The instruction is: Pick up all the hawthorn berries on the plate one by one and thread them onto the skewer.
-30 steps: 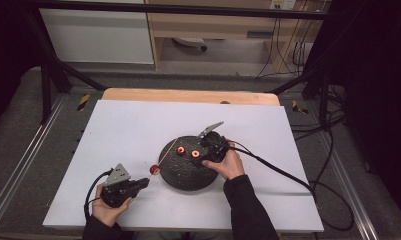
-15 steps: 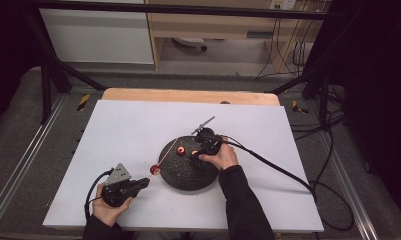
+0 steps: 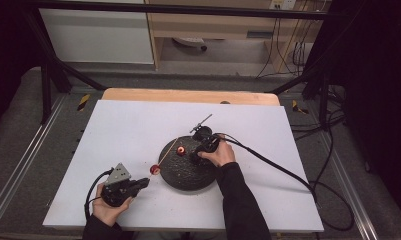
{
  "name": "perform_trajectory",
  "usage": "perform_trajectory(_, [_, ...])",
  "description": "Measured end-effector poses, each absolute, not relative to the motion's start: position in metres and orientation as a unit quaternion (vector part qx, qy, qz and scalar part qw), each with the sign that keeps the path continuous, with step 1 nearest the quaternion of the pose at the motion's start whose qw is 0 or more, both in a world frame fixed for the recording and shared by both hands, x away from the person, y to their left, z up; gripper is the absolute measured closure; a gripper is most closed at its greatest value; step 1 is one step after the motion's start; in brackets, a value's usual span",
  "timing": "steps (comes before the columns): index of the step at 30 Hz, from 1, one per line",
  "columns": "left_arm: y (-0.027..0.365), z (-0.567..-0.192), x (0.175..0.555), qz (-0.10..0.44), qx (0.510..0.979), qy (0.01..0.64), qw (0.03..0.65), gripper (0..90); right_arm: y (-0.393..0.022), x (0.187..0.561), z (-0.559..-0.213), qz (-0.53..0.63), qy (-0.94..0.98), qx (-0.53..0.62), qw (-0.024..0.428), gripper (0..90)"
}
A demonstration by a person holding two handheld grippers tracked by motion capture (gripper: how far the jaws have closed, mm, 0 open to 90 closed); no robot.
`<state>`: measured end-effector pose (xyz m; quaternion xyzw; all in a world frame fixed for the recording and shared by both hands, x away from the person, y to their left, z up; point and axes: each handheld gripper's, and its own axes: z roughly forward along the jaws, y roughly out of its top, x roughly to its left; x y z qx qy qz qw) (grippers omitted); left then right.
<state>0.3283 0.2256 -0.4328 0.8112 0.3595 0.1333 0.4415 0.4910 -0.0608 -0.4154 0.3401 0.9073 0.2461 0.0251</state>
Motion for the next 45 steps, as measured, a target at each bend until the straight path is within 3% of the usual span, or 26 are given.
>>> perform_trajectory(2, [0.226, -0.433, 0.328, 0.133, 0.811, 0.36, 0.441, 88.4, -0.061, 0.491, -0.415, 0.247, 0.907, 0.341, 0.022, 59.9])
perform_trajectory(6, [0.226, -0.433, 0.329, 0.133, 0.811, 0.361, 0.442, 88.4, -0.062, 0.492, -0.414, 0.242, 0.906, 0.348, 0.019, 60.4])
perform_trajectory(45, [0.224, -0.432, 0.327, 0.139, 0.811, 0.357, 0.442, 88.4, -0.092, 0.447, -0.375, 0.377, 0.828, 0.414, 0.01, 61.2])
